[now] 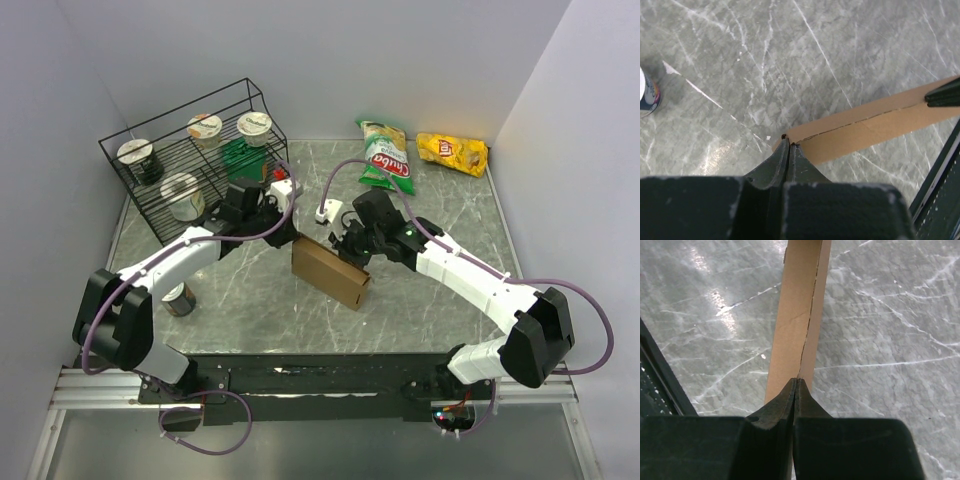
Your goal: Fold the paper box
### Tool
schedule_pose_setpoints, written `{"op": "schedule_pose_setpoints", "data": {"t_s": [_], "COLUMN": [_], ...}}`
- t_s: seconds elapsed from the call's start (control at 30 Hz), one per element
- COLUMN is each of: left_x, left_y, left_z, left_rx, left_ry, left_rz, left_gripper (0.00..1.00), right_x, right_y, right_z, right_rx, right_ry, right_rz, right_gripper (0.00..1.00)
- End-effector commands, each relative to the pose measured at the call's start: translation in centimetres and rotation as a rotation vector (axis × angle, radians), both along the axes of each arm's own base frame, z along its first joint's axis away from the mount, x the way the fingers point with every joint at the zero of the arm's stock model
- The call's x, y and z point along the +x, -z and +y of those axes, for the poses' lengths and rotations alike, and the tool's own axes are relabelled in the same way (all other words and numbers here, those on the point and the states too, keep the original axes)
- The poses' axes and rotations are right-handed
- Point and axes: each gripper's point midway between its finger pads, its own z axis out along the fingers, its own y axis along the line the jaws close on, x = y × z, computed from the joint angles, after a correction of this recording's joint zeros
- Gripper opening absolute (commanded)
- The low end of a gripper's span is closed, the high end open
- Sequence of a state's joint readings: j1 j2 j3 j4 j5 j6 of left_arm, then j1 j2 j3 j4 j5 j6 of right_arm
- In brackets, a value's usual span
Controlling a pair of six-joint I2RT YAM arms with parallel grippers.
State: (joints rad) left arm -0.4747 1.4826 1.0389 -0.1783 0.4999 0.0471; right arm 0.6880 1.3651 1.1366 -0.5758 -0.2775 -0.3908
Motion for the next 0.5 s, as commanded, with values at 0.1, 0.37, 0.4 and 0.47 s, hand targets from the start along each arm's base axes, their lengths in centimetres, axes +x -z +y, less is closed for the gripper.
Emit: {"op": "schedule_pose_setpoints", "data": {"t_s": [0.1, 0.37, 0.4, 0.47], "left_x": [-0.1, -1.5, -1.8, -2.2], "left_y": [-1.2, 1.0, 1.5, 1.6], "left_z": [-0.2, 0.9, 1.2, 1.4], "left_rx": [-0.005, 0.009, 0.014, 0.010], "left_ry": [-0.119, -0.183, -0.196, -0.209], "left_rz": [0.060, 0.128, 0.148, 0.161], "left_gripper": [0.01, 0.01, 0.01, 0.01], "right_x": [-0.2, 0.1, 0.4, 0.4], "right_y": [1.8, 2.1, 2.1, 2.3], "right_z": [-0.5, -1.0, -1.1, -1.3], "right_rx": [-0.053, -0.065, -0.066, -0.070], "right_ry": [0.010, 0.046, 0.057, 0.067], "right_rz": [-0.005, -0.051, -0.064, -0.075], "right_gripper": [0.00, 0.00, 0.00, 0.00]}}
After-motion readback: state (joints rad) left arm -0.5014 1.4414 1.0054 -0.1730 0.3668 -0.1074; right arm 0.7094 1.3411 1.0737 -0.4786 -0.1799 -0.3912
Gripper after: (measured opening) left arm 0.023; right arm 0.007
